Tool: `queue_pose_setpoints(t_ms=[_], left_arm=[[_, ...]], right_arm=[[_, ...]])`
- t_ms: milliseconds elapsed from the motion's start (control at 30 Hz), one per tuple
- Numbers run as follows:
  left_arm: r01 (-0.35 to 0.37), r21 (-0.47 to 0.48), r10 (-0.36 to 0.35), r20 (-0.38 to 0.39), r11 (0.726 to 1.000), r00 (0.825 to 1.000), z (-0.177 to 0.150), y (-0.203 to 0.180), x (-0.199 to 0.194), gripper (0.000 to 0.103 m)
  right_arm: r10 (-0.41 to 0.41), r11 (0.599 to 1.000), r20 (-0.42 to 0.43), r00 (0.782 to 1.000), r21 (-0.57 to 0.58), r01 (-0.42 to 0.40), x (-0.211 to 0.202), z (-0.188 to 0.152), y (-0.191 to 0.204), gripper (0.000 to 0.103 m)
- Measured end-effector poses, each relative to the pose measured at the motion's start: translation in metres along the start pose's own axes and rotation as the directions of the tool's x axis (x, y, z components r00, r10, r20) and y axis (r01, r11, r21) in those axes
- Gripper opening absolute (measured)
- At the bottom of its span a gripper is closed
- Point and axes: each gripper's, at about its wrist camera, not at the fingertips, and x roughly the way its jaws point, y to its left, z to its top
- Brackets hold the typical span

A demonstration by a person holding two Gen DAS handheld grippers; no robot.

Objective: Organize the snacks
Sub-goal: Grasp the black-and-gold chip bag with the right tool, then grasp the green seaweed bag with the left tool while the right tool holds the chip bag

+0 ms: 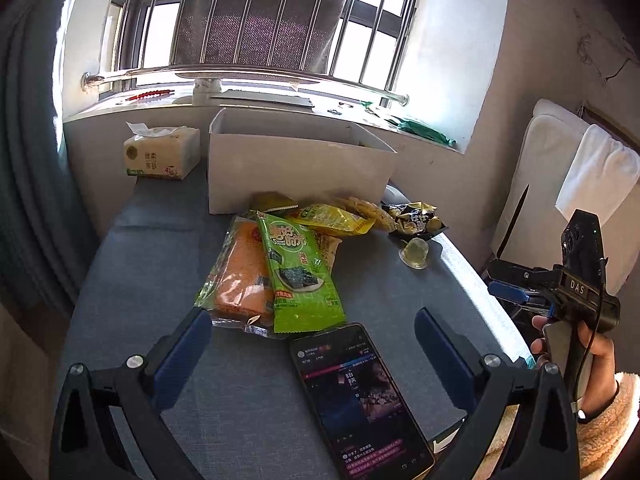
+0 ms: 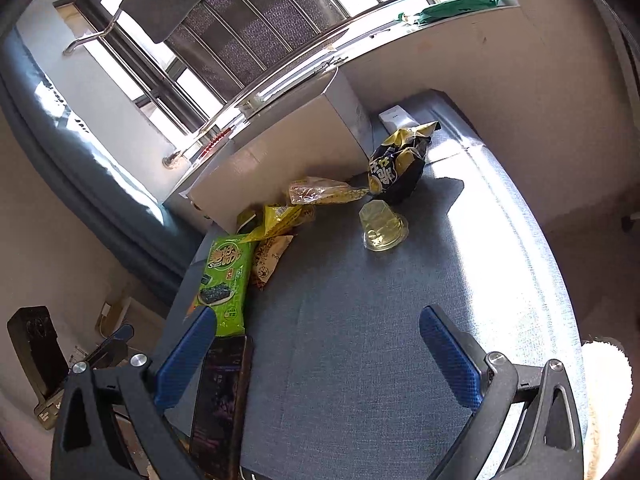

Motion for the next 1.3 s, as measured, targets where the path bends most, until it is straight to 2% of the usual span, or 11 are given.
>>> queue_pose_setpoints(t_ms=[100, 400, 567, 633, 667, 733, 767, 833, 933, 1233, 1300], left_arm=[[0.001, 0.003, -0.001, 0.0, 1.0, 1.0, 0.0, 0.0, 0.0, 0.103], [0.011, -0.007, -0.011, -0.012, 1.0, 1.0, -0.002, 0.003, 0.005, 0.103], [0.012, -0.015, -0.012, -0.017, 1.0, 1.0, -0.004, 0.007, 0.006, 0.103], [0.012, -0.021, -0.012, -0.019, 1.0, 1.0, -0.005, 0.009, 0.006, 0.103], [0.012, -0.024, -0.013, -0.021, 1.0, 1.0, -0.005, 0.01, 0.006, 0.103], [0.007, -0.029, -0.008, -0.024, 1.0, 1.0, -0.006, 0.013, 0.006, 0.103], [0.007, -0.031, -0.007, -0.027, 0.999, 1.0, -0.007, 0.014, 0.007, 0.103], [0.005, -0.037, -0.006, -0.032, 0.999, 0.999, -0.007, 0.015, 0.007, 0.103], [-0.001, -0.03, 0.0, -0.034, 1.0, 0.999, -0.007, 0.015, 0.008, 0.103], [-0.023, -0.005, 0.022, -0.095, 1.0, 0.995, 0.004, 0.004, 0.034, 0.103], [-0.062, 0.023, 0.064, -0.116, 0.998, 0.991, 0.011, -0.004, 0.047, 0.103]], right_arm=[[0.004, 0.999, 0.005, 1.0, 0.044, -0.005, 0.012, 0.022, -0.012, 0.103], [-0.131, 0.99, -0.019, 0.991, 0.057, 0.132, 0.071, 0.1, -0.03, 0.103], [-0.282, 0.959, -0.094, 0.955, -0.04, 0.279, 0.115, 0.121, -0.025, 0.103], [-0.302, 0.953, -0.118, 0.946, -0.072, 0.295, 0.13, 0.124, -0.023, 0.103], [-0.321, 0.946, -0.135, 0.937, -0.087, 0.311, 0.136, 0.126, -0.021, 0.1], [-0.363, 0.93, -0.167, 0.917, -0.123, 0.346, 0.149, 0.126, -0.018, 0.077], [-0.409, 0.911, -0.178, 0.895, -0.146, 0.387, 0.154, 0.125, -0.017, 0.06], [-0.401, 0.913, -0.172, 0.9, -0.156, 0.377, 0.154, 0.125, -0.015, 0.052], [-0.428, 0.895, -0.134, 0.894, -0.196, 0.4, 0.145, 0.123, -0.007, 0.05], [-0.33, 0.917, 0.034, 0.944, -0.226, 0.328, 0.067, 0.112, 0.03, 0.049], [-0.303, 0.92, 0.074, 0.95, -0.239, 0.312, 0.047, 0.102, 0.041, 0.049]])
